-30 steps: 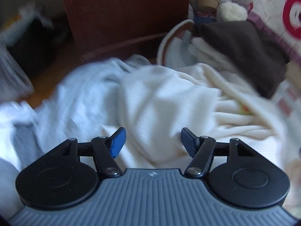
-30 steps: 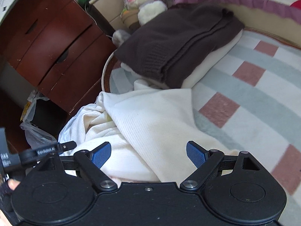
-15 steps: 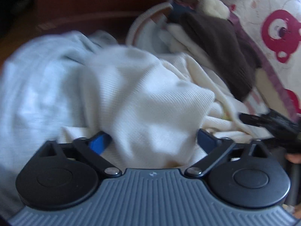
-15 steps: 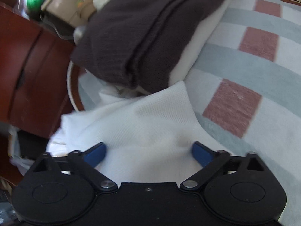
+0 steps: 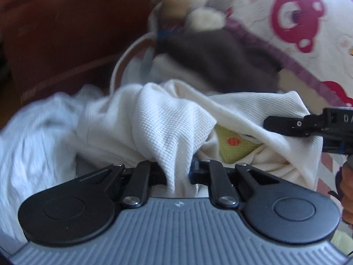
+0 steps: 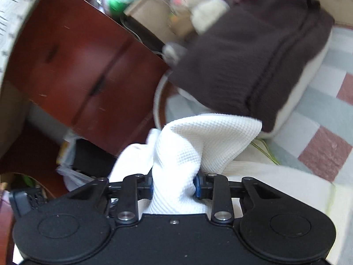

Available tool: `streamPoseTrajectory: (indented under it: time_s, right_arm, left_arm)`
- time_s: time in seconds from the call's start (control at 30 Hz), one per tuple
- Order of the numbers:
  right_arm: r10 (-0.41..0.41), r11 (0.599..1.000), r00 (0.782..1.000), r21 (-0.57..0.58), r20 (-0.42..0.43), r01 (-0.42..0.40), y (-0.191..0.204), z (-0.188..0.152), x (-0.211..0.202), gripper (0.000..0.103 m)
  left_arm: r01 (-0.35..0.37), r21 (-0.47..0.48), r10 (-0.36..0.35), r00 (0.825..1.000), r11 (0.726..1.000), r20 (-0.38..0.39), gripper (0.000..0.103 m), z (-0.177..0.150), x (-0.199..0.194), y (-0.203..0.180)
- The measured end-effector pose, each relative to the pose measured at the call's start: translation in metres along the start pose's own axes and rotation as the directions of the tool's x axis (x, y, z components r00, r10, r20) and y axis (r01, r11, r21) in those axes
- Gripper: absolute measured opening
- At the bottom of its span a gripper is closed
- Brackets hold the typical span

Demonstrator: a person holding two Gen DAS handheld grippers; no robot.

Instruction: Fold clothes

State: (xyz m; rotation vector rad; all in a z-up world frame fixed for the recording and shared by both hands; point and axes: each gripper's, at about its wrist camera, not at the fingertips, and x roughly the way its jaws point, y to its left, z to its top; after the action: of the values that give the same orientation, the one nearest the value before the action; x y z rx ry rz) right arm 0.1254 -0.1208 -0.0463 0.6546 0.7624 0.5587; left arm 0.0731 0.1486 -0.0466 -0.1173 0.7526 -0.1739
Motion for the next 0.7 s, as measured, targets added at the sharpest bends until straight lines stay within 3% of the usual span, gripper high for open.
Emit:
streamPoseTrajectory:
  time_s: [0.13,0.27,0.4,0.53,0.63,0.7]
  right_arm:
    - [-0.008,0.999,0.998,-0.045,0.067,0.011,0.021,0.011,-0.053,0.034]
    - [-0.019,0.997,0.990,-0.066,0.141,0.028,0.032,0.018,-0.115,0.034]
    - [-0.035,0.996,0.974,-0.072,0.225,0.053,0.039,0.011,-0.186,0.034]
    - [-0.082,0.990,0.940,-0.086,0.330,0.116,0.045,-0.007,-0.255,0.034]
    - [-0.106,0.985,0.910,-0.081,0.401,0.150,0.046,-0.013,-0.300,0.033]
    - [-0.119,0.985,0.885,-0.061,0.451,0.163,0.045,-0.012,-0.330,0.034]
  left_arm:
    - [0.113,0.036,-0.116,0.989,0.993,0.089,0.012,0.017,-0.035,-0.027]
    - [0.229,0.119,-0.247,0.955,0.966,0.167,0.012,0.033,-0.068,-0.068]
    - [0.333,0.201,-0.372,0.905,0.921,0.204,0.012,0.044,-0.089,-0.115]
    - [0.431,0.260,-0.481,0.859,0.864,0.175,0.012,0.054,-0.096,-0.163]
    - [0.486,0.328,-0.559,0.808,0.810,0.185,0.012,0.058,-0.111,-0.209]
    - [0.521,0.360,-0.612,0.762,0.774,0.214,0.012,0.062,-0.120,-0.234]
